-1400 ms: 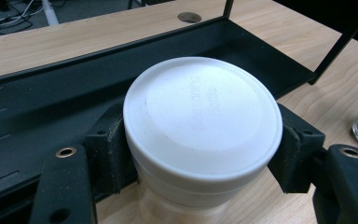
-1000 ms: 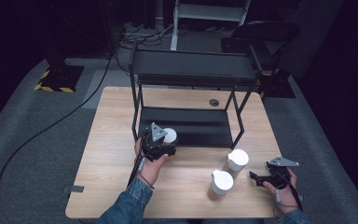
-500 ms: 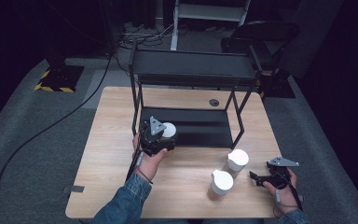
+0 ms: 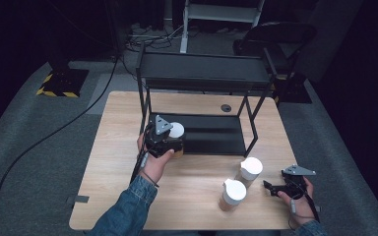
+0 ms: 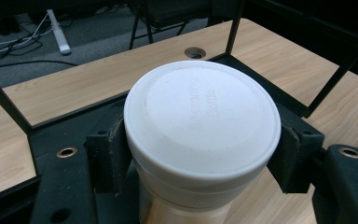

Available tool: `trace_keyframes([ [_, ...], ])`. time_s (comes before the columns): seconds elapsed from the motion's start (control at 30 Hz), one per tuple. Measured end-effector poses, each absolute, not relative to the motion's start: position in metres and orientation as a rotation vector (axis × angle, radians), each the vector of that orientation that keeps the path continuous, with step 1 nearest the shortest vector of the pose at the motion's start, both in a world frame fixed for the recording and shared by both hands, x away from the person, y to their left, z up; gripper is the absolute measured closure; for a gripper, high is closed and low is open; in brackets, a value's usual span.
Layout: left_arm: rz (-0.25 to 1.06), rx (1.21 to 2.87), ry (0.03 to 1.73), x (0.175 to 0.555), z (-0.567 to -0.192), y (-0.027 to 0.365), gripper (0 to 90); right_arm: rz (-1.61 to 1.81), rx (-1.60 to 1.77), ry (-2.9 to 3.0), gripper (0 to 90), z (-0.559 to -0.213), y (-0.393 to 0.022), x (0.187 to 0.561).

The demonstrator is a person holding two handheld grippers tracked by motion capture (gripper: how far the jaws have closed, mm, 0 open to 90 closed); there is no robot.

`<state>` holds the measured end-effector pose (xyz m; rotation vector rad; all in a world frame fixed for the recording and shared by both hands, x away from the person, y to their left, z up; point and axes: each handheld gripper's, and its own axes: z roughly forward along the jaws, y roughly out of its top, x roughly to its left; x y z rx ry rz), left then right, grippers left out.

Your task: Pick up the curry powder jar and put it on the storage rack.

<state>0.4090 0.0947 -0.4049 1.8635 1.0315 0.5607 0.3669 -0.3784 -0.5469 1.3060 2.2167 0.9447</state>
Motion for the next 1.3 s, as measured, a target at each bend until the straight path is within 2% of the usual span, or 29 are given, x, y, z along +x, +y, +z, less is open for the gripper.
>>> trace_keyframes([
  [0.53,0.585,1.847,1.022,0.429,-0.396,0.103,32.9,0.944,1.309,2.214,3.5,-0.547,-0.378,0.367],
  [1.3,0.591,1.881,1.082,0.469,-0.423,0.107,32.9,0.944,1.309,2.214,3.4,-0.547,-0.378,0.367],
])
